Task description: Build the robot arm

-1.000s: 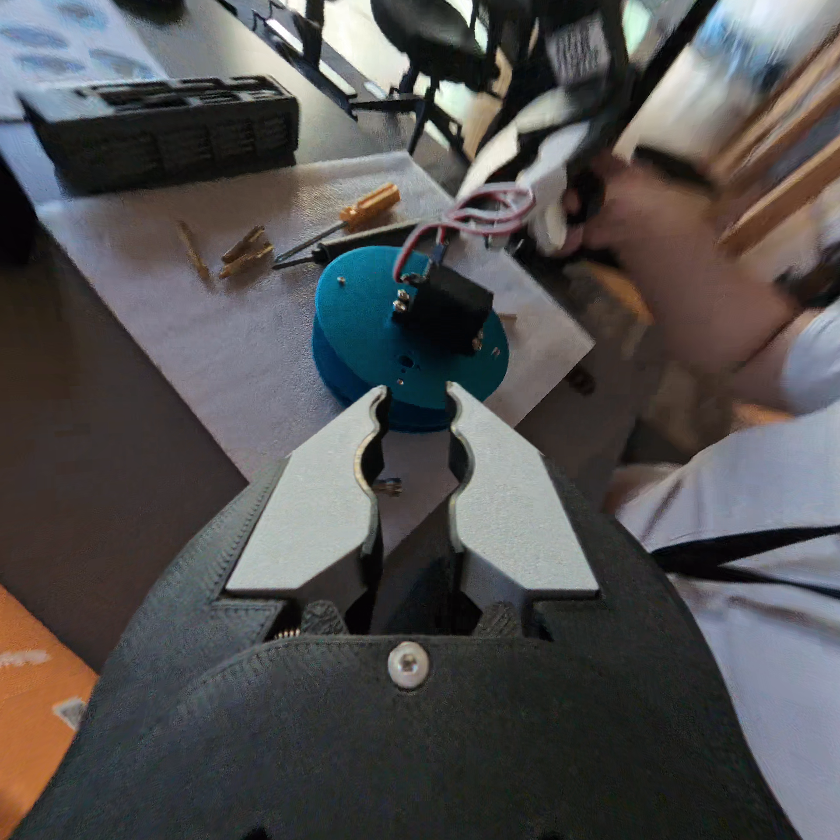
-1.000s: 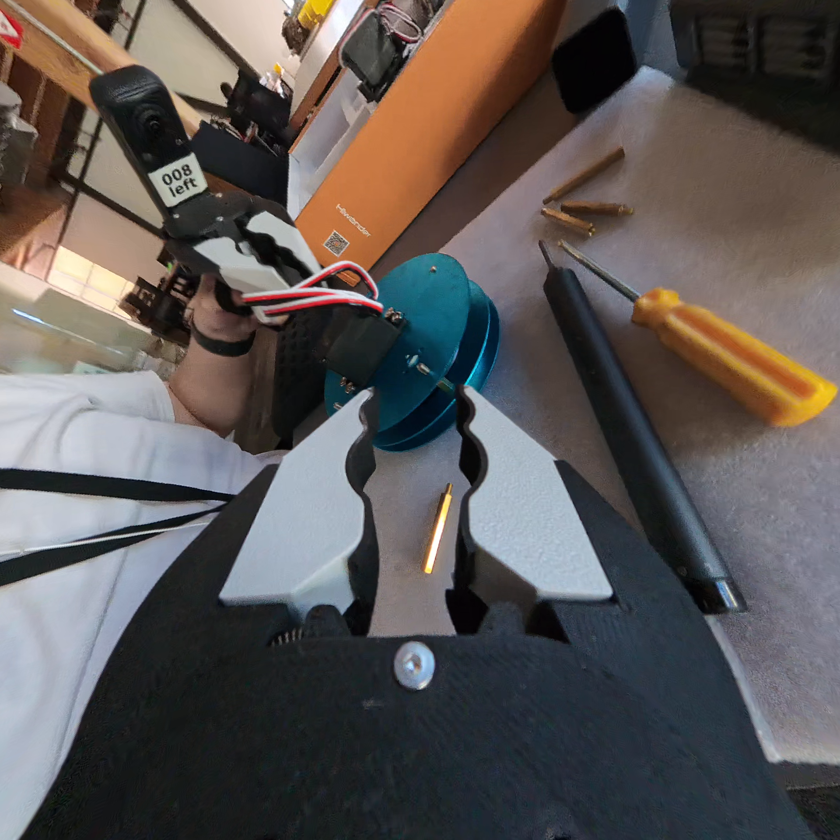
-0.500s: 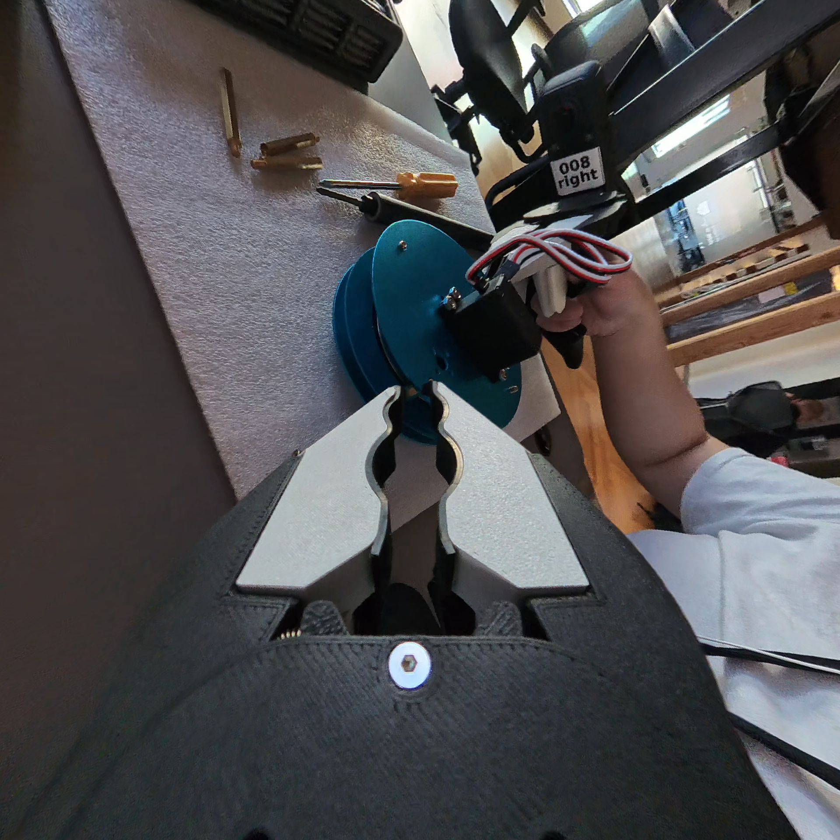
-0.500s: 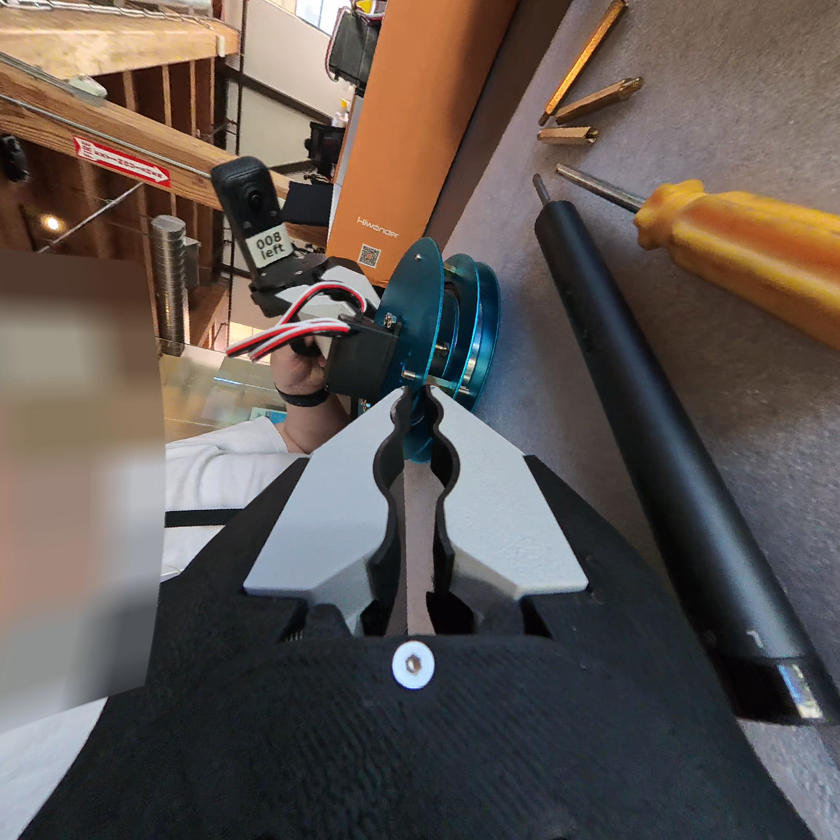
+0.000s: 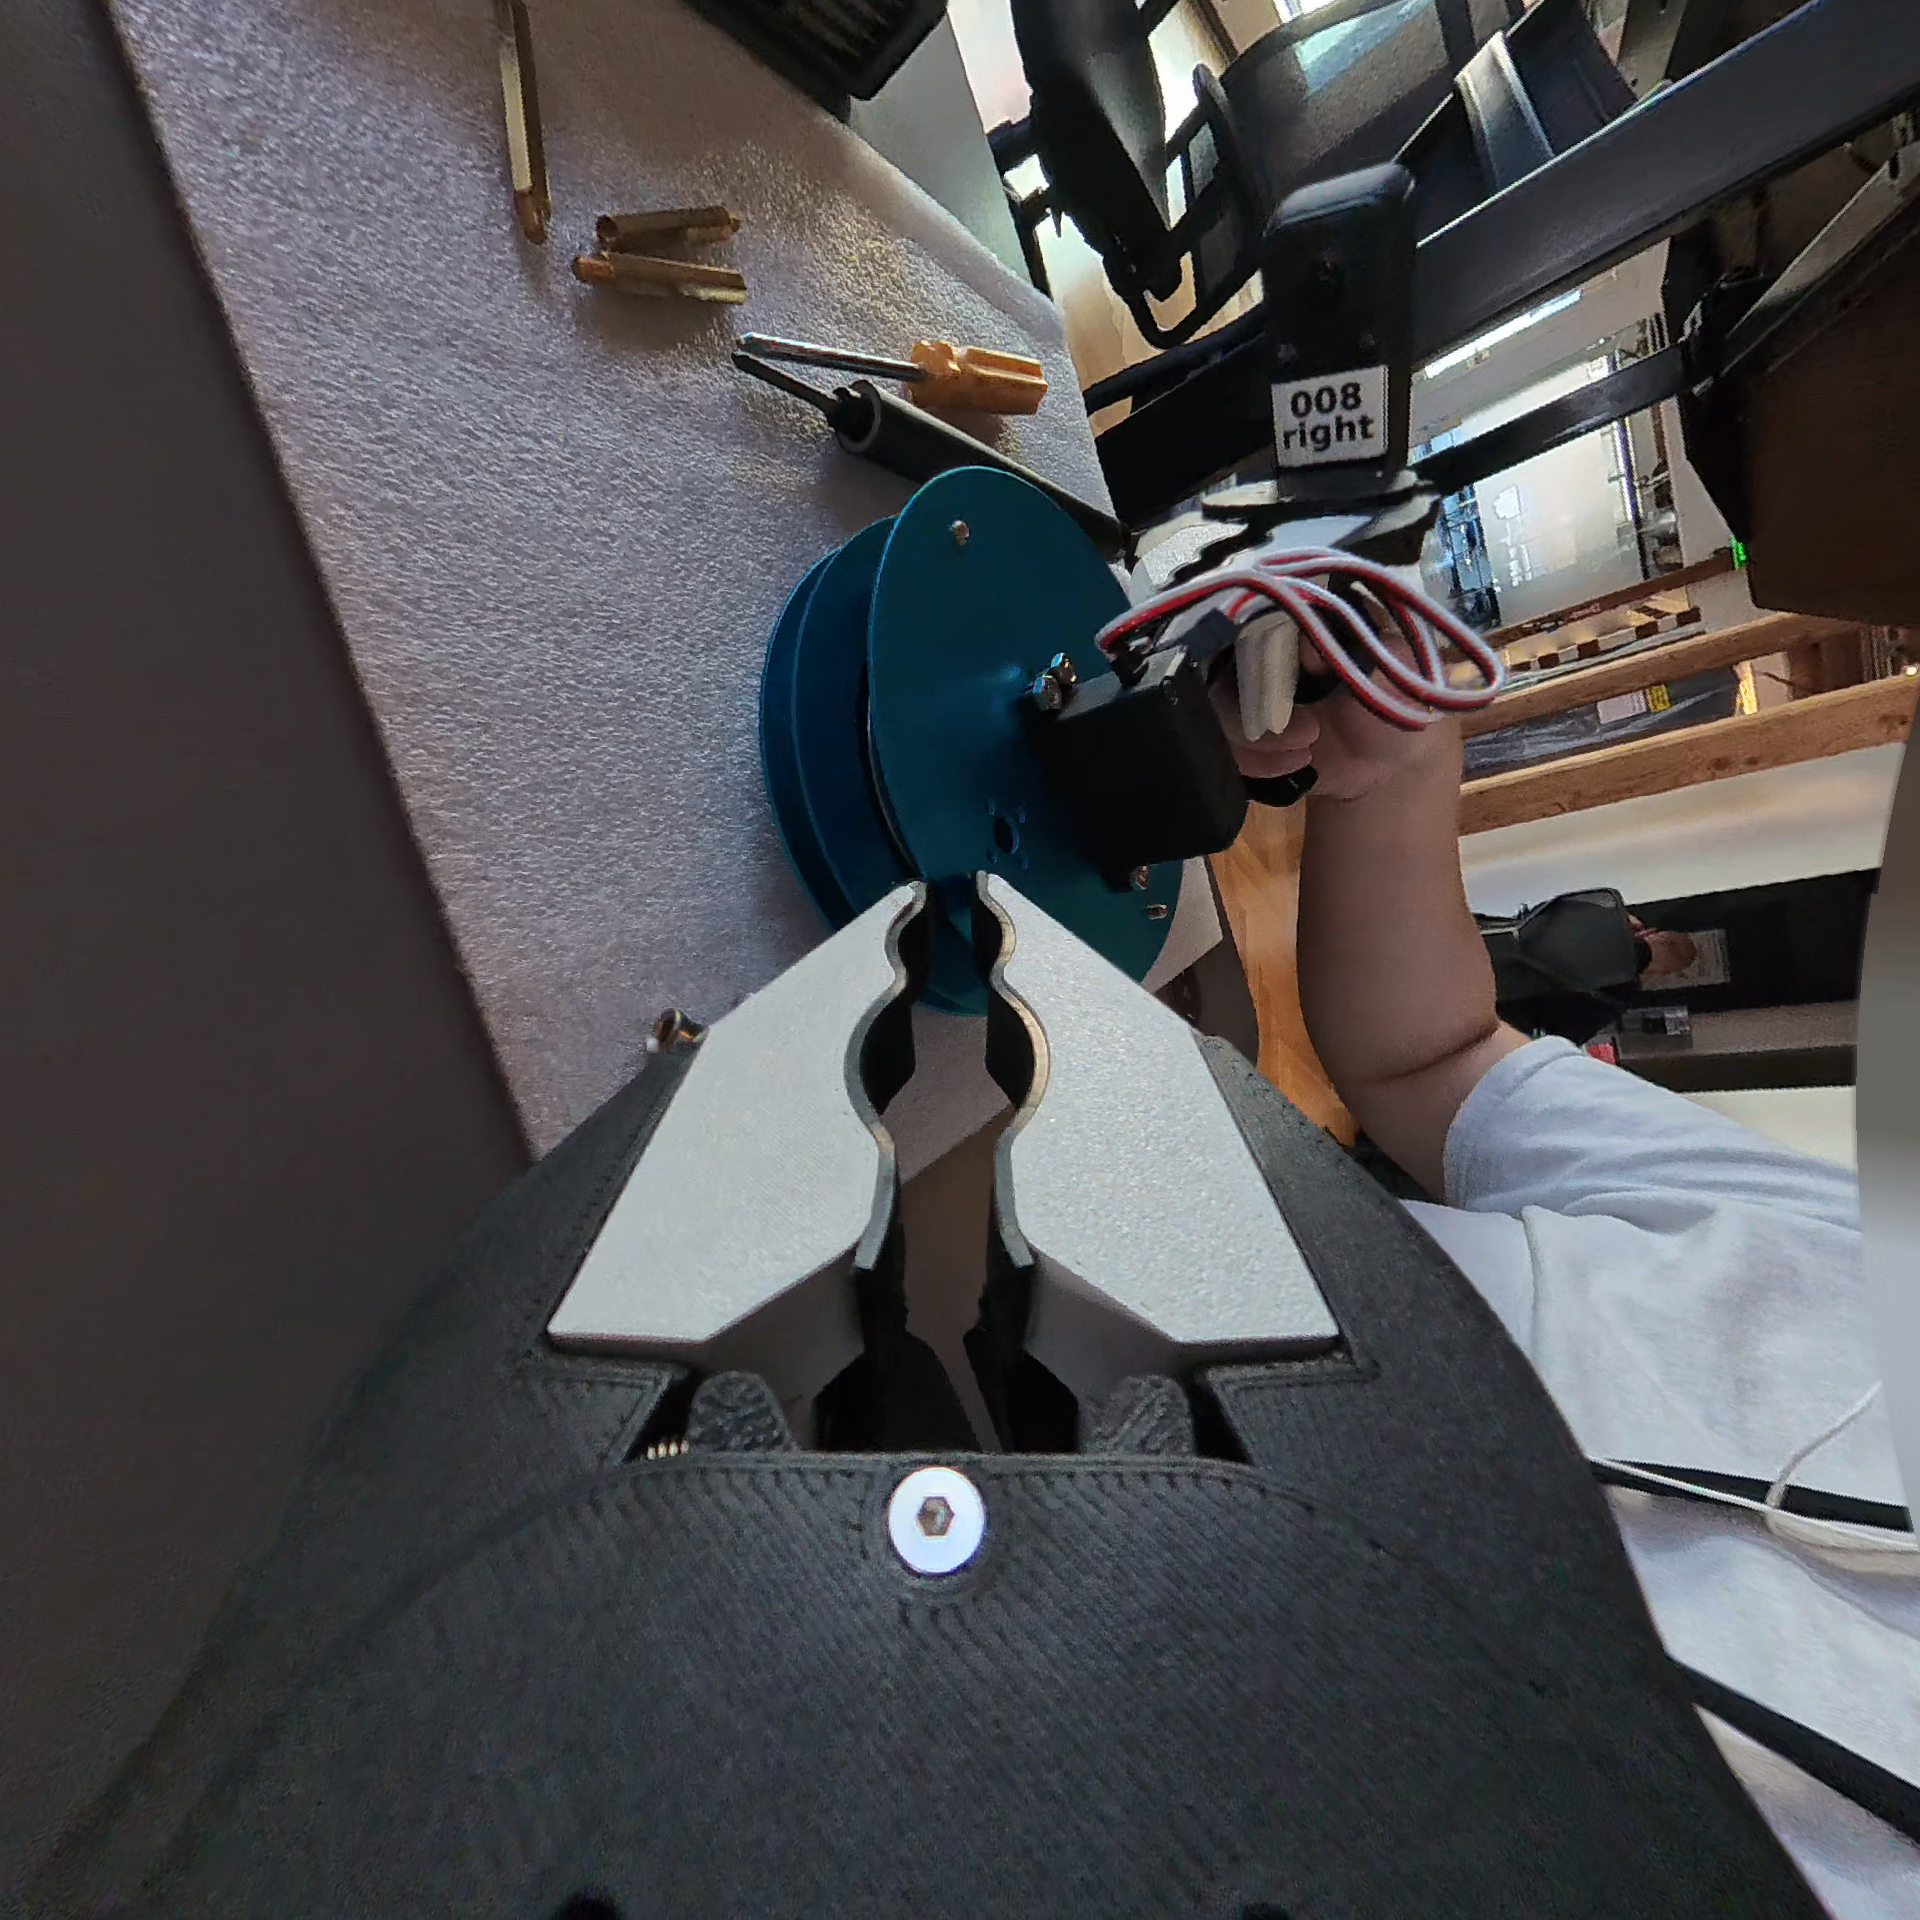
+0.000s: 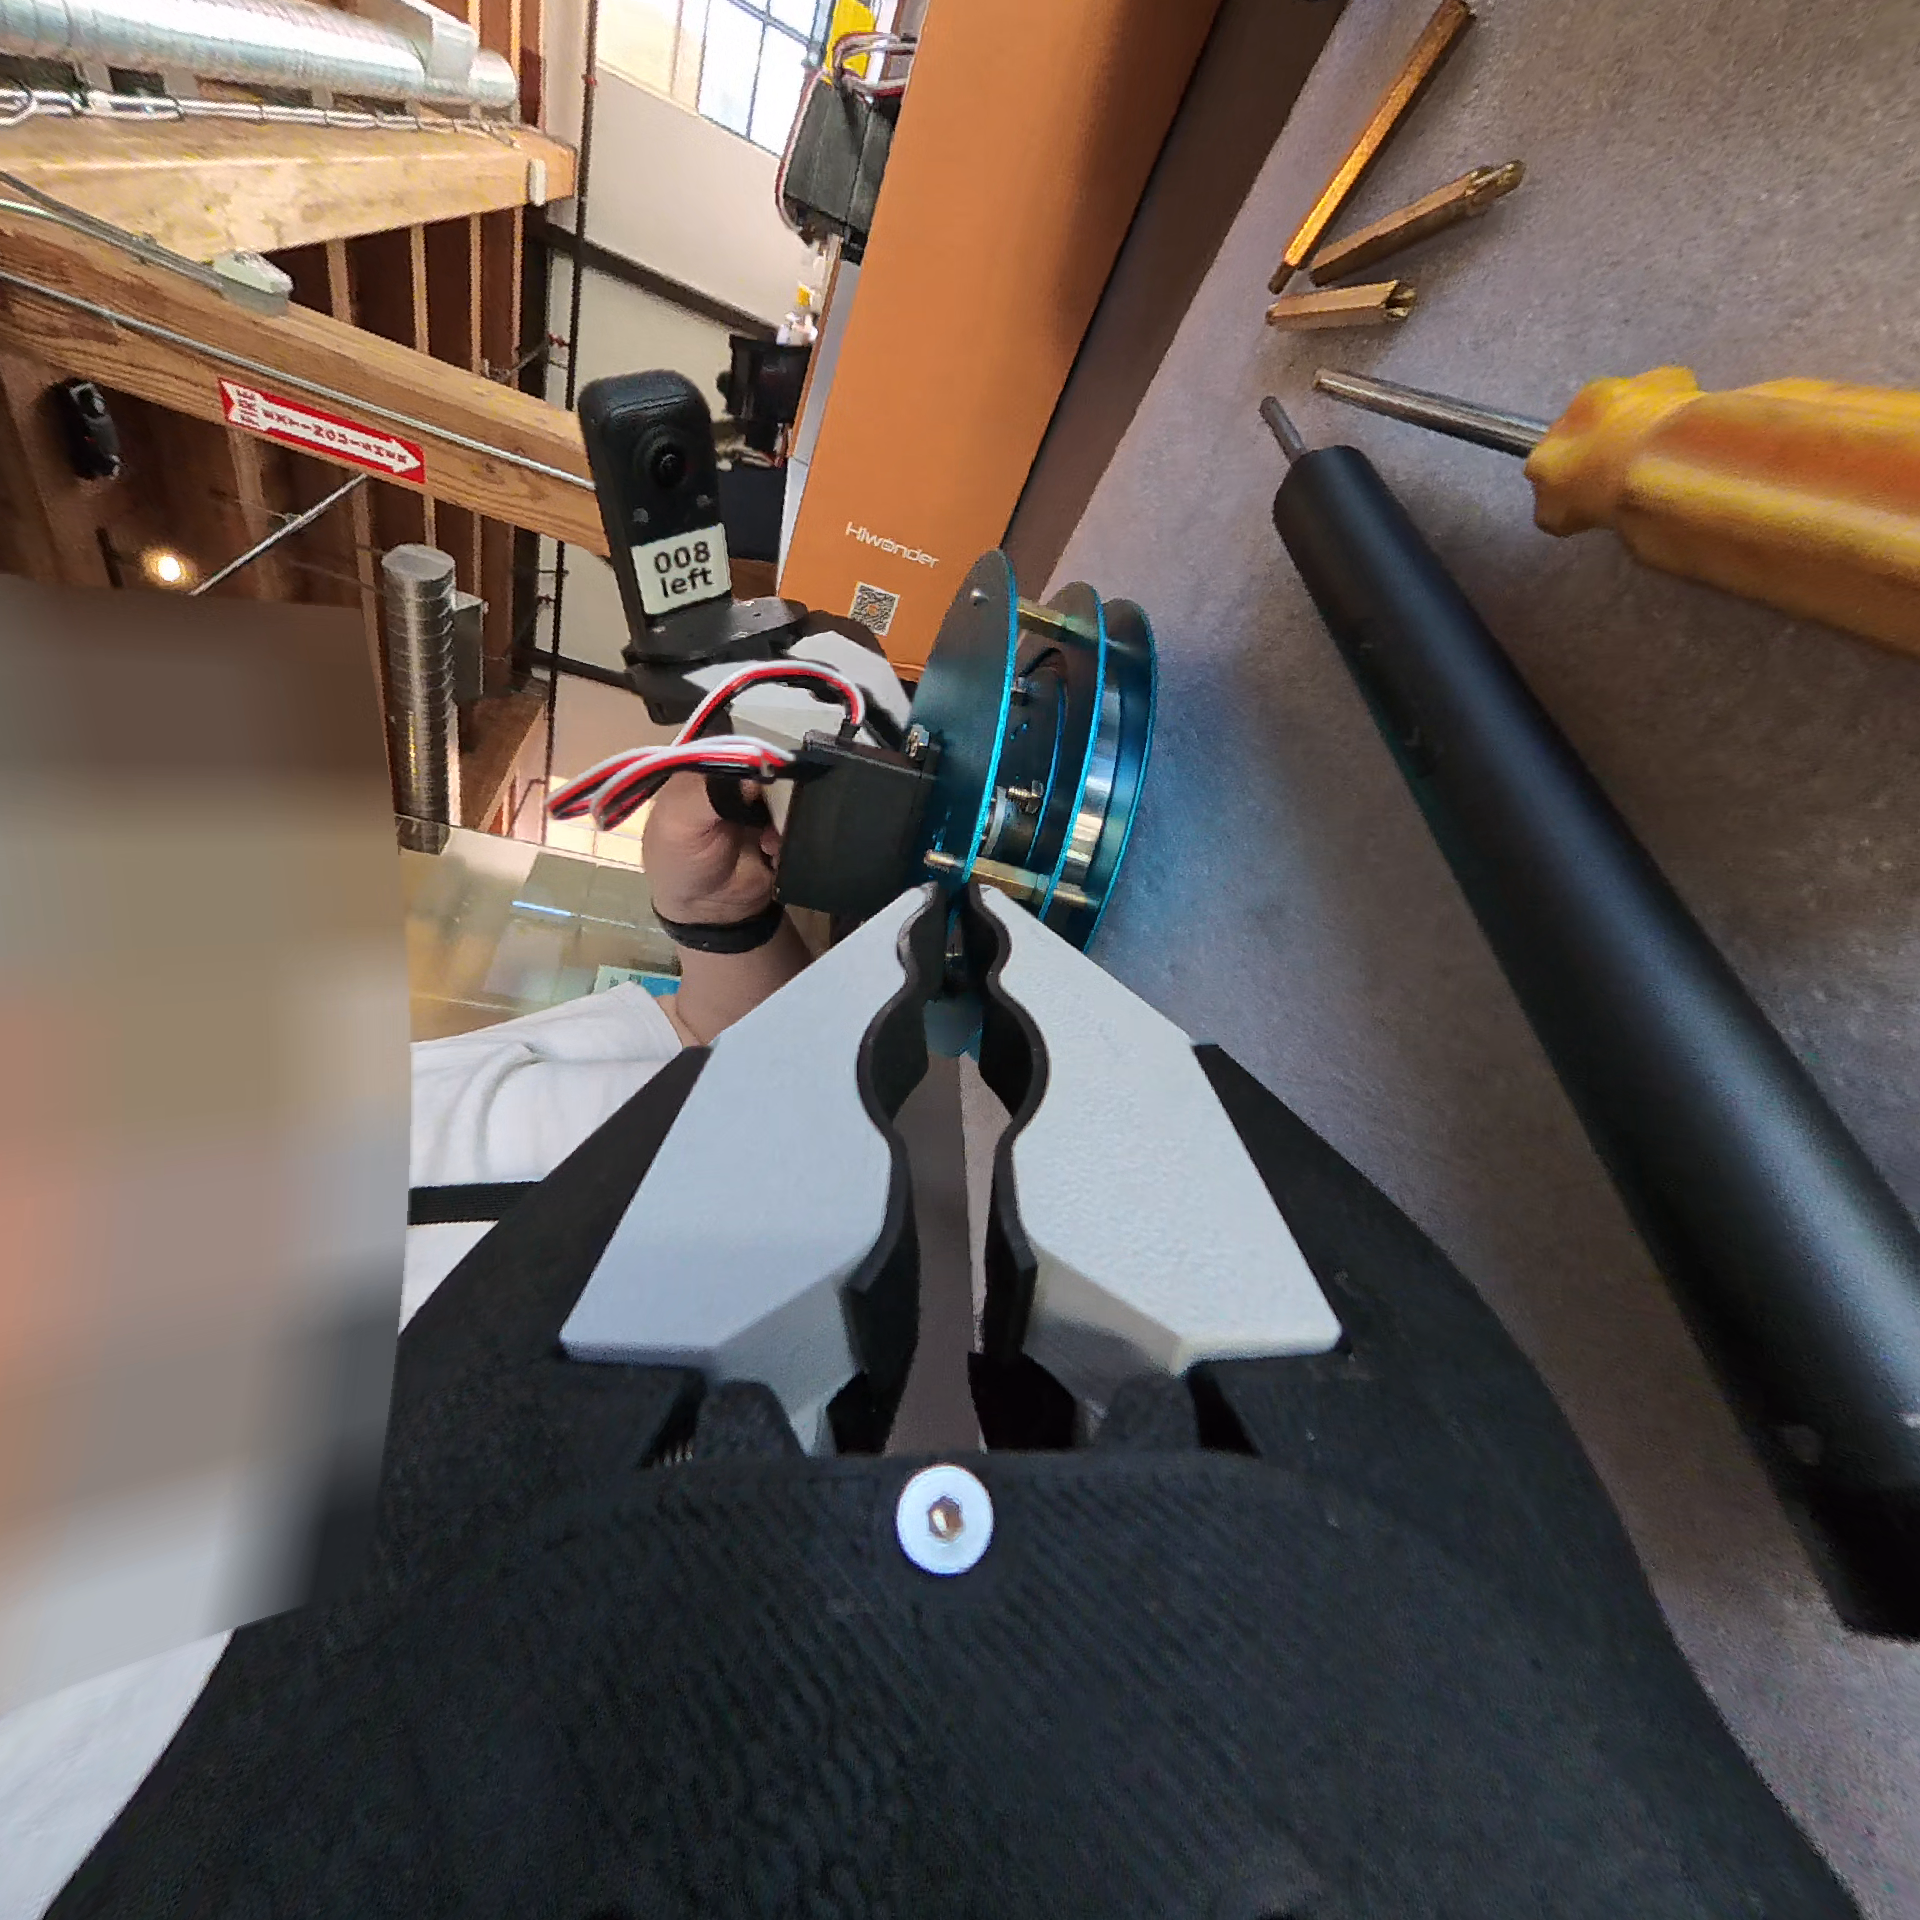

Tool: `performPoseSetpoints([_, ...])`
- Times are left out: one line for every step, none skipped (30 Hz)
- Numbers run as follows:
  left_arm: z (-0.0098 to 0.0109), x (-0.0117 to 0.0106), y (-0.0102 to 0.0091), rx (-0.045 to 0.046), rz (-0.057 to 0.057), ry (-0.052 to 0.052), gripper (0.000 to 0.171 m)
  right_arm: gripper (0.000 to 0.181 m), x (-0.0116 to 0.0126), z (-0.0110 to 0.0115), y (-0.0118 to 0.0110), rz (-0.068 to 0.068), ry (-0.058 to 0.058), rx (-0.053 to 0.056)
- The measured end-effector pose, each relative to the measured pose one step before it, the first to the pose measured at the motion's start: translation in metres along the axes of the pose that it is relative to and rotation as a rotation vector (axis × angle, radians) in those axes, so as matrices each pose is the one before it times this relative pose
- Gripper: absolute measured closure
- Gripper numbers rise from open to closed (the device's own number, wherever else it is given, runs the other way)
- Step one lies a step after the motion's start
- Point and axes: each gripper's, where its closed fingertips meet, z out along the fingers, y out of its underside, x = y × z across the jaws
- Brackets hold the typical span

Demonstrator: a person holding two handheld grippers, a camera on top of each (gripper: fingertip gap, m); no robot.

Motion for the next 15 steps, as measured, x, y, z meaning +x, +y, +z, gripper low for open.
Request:
performPoseSetpoints([0.00024, 0.00101, -0.00011, -0.00155, 0.0025, -0.0015, 0.167, 0.18, 0.00179, -0.00057, 0.00137, -0.007, 0.004, 0.004])
performPoseSetpoints([0.00026, 0.00054, -0.00235, 0.01272, 0.0137, 0.0008, 0.167, 0.18, 0.00471, -0.00026, 0.00188, 0.0063, 0.0039, 0.0015])
performPoseSetpoints([0.00045, 0.0002, -0.00403, 0.02598, 0.004, 0.0082, 0.168, 0.181, 0.00287, -0.00037, 0.00072, 0.0431, -0.018, 0.0068])
performPoseSetpoints([0.0007, -0.00072, -0.00316, 0.02063, -0.0091, 0.0024, 0.168, 0.181, -0.00246, -0.00024, 0.0011, 0.0443, -0.0261, 0.0006])
performPoseSetpoints([0.00028, -0.00039, -0.00067, 0.00207, 0.0024, -0.0076, 0.168, 0.181, -0.00086, -0.00037, 0.00224, -0.0303, 0.0243, -0.0135])
performPoseSetpoints([0.00025, -0.00043, -0.00024, 0.00186, 0.0238, -0.0083, 0.169, 0.181, 0.00062, -0.00005, 0.00083, -0.0689, 0.0428, -0.0059])
performPoseSetpoints([-0.00006, -0.00014, -0.00138, 0.01754, 0.0004, 0.0043, 0.168, 0.181, 0.00073, 0.0008, -0.00048, -0.0221, 0.0136, 0.0075])
performPoseSetpoints([-0.00165, 0.00513, -0.00303, 0.03049, -0.0197, 0.0325, 0.169, 0.181, 0.0004, -0.00039, 0.00057, 0.0388, -0.0141, -0.0046])
performPoseSetpoints([-0.00122, 0.00325, -0.00242, 0.01694, 0.0186, 0.0082, 0.171, 0.181, -0.00207, 0.0002, 0.00038, 0.0118, -0.0148, 0.0019])
performPoseSetpoints([0.00116, -0.00703, 0.00294, -0.0219, 0.0341, -0.0476, 0.17, 0.181, -0.00338, 0.00079, -0.00017, -0.0232, -0.0006, 0.0017])
performPoseSetpoints([0.00134, -0.00479, 0.0033, -0.01728, -0.0105, -0.0163, 0.167, 0.181, 0.00066, -0.00032, -0.0007, -0.0304, 0.0249, -0.0027])
performPoseSetpoints([-0.00025, 0.00139, 0.0004, -0.00081, -0.0286, 0.0183, 0.169, 0.181, 0.00187, -0.00001, -0.00049, -0.0191, 0.017, -0.0017])
performPoseSetpoints([-0.00018, 0.00123, 0.00155, -0.01348, -0.0101, 0.0043, 0.169, 0.181, 0.00044, -0.00039, -0.00047, 0.0137, -0.0089, 0.0004])
performPoseSetpoints([-0.00028, 0.00085, 0.00077, -0.00866, -0.0126, 0.006, 0.169, 0.181, 0.00005, -0.00004, 0.00002, 0.0158, -0.0147, -0.0002])
performPoseSetpoints([0.00005, -0.00024, 0.00044, -0.00554, -0.0079, -0.0003, 0.169, 0.181, -0.00051, 0.00017, -0.00043, 0.0011, -0.0099, 0.0069])
